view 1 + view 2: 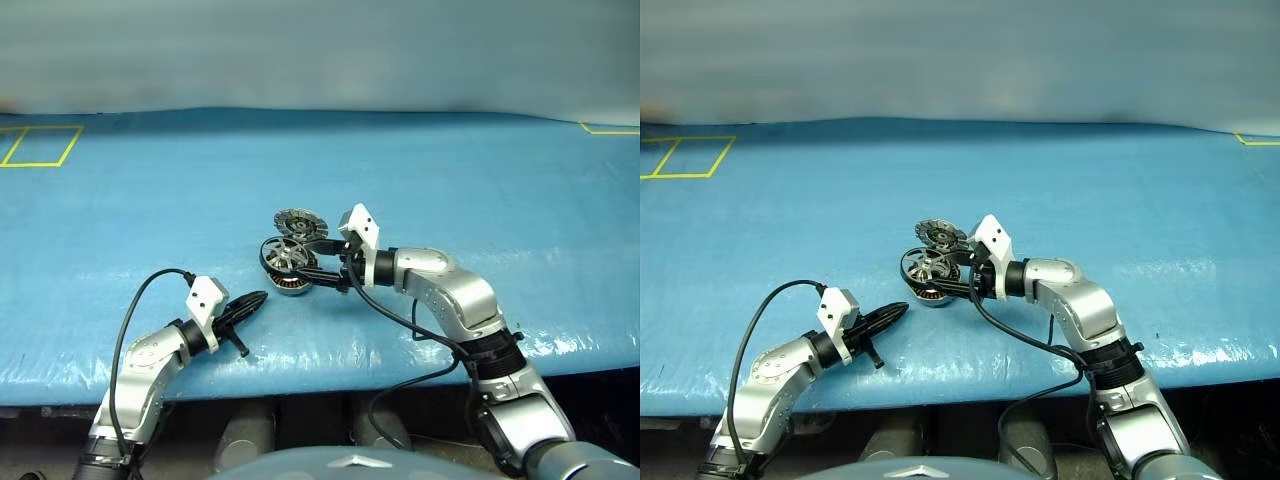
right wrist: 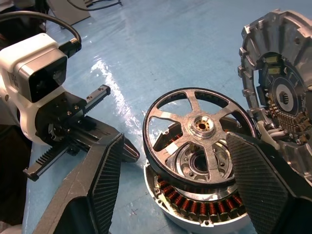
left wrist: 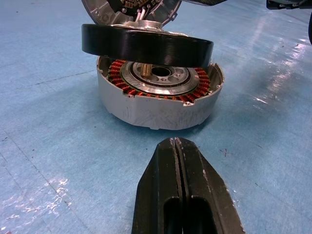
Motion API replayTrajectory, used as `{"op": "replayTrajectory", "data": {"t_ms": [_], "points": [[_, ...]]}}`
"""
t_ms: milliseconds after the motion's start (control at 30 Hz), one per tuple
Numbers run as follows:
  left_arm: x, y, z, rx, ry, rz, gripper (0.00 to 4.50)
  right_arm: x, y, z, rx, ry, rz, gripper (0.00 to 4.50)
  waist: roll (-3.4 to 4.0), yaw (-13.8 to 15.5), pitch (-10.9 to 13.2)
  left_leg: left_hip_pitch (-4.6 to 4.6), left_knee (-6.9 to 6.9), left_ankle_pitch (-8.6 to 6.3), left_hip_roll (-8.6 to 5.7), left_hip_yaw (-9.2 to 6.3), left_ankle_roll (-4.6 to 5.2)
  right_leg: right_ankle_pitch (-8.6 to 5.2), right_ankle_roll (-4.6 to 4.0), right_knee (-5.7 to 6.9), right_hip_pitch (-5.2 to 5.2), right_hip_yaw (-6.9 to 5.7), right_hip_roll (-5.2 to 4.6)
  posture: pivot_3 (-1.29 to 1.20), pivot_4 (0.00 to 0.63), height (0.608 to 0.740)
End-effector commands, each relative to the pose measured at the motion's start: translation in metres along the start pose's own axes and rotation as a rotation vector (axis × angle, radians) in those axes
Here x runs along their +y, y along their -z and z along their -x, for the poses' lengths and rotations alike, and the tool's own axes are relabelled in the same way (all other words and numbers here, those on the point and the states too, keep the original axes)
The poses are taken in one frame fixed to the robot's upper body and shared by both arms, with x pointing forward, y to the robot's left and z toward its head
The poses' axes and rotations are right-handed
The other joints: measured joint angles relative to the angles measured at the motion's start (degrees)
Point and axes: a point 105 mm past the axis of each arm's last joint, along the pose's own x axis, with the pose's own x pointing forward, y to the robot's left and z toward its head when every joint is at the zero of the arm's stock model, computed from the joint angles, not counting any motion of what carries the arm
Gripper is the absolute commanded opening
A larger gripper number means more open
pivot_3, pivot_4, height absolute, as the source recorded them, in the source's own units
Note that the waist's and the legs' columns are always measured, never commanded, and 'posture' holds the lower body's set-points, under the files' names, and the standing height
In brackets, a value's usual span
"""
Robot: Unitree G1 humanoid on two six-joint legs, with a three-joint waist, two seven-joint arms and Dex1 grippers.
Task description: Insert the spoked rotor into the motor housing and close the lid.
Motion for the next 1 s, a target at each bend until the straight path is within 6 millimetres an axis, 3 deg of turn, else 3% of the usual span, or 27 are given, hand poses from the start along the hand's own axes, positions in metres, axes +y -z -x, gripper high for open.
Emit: {"op": "replayTrajectory", "data": {"t_ms": [33,400,733,833,1000], "points": [[-0.001,-0.009,0.000,-0.032,-0.002,-0.041,0.00,-0.004,-0.009,-0.005,-0.047,0.035,-0.010,3.50,0.00,-0.06,0.00,0.00,0.00,0.00,0.00,0.00,0.00,0.00,0.00,0.01,-0.01,0.00,0.00,0.00,0.150,0.740],[-0.003,-0.006,0.004,-0.032,-0.025,-0.022,0.00,-0.022,-0.006,-0.022,-0.063,0.145,-0.090,3.50,0.02,-0.14,0.00,0.00,0.00,0.01,0.00,0.01,-0.02,0.05,-0.08,0.02,-0.03,0.02,0.01,0.00,0.150,0.740],[-0.001,-0.007,0.004,-0.038,-0.039,-0.033,0.00,-0.018,-0.006,-0.026,-0.064,0.131,-0.095,3.50,0.02,-0.37,0.00,0.00,0.00,0.01,0.00,0.01,-0.02,0.05,-0.09,0.03,-0.04,0.02,0.01,0.00,0.150,0.740],[-0.001,-0.006,0.003,-0.036,-0.042,-0.034,0.00,-0.016,-0.007,-0.026,-0.065,0.125,-0.092,2.95,0.03,-0.49,0.00,0.00,0.00,0.01,0.00,0.01,-0.02,0.05,-0.09,0.03,-0.03,0.02,0.01,0.00,0.150,0.740],[0.000,-0.006,0.003,-0.034,-0.046,-0.034,0.00,-0.014,-0.005,-0.027,-0.057,0.119,-0.081,1.36,0.03,-0.50,0.00,0.00,0.00,0.01,0.00,0.01,-0.02,0.05,-0.09,0.03,-0.04,0.02,0.02,0.00,0.150,0.740]]}}
